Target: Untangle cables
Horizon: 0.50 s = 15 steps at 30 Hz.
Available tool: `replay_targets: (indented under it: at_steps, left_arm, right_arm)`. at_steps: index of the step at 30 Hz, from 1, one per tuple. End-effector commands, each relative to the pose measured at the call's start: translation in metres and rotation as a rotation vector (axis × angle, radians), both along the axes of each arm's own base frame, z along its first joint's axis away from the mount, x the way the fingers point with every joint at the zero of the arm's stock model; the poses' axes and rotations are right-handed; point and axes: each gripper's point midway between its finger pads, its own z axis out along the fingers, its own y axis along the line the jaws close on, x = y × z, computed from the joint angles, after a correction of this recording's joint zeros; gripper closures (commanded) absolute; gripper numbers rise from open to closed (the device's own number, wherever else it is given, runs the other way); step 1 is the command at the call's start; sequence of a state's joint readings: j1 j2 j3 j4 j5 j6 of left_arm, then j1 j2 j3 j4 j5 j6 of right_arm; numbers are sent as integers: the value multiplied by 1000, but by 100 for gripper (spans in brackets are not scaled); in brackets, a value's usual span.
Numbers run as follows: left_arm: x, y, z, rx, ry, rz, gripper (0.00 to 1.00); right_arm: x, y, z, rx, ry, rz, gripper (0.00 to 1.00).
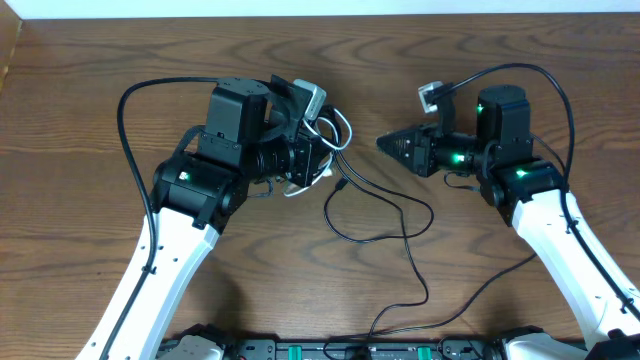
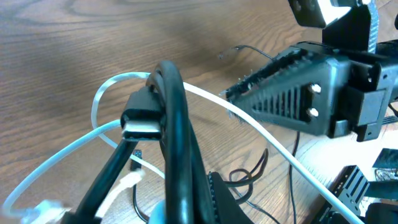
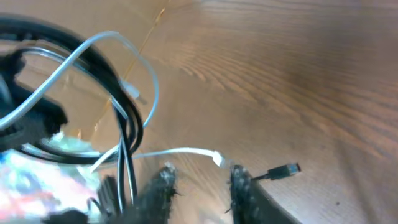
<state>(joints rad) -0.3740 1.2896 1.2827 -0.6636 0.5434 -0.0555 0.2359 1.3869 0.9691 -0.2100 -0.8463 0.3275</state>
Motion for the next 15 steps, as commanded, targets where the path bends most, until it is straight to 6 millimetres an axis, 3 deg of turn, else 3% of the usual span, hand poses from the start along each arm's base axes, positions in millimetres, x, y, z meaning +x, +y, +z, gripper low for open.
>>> replay_targets:
  at_steps: [1,3,5,15]
  left_arm:
    - [0,-2,7,-16,-12,-10,92]
    - [-4,-6,10,-40,-6,-37,92]
    - [-9,-11,13,-70,3,-72,92]
    - [-20,-22,21,-136,19,-147,92]
  right_arm:
    - [-14,10,9,15,-109,136,53]
    - [-18,13,11,15,-146,173,39]
    - [-20,16,11,6,-173,192,32]
    - [-20,28,23,22,-262,227,34]
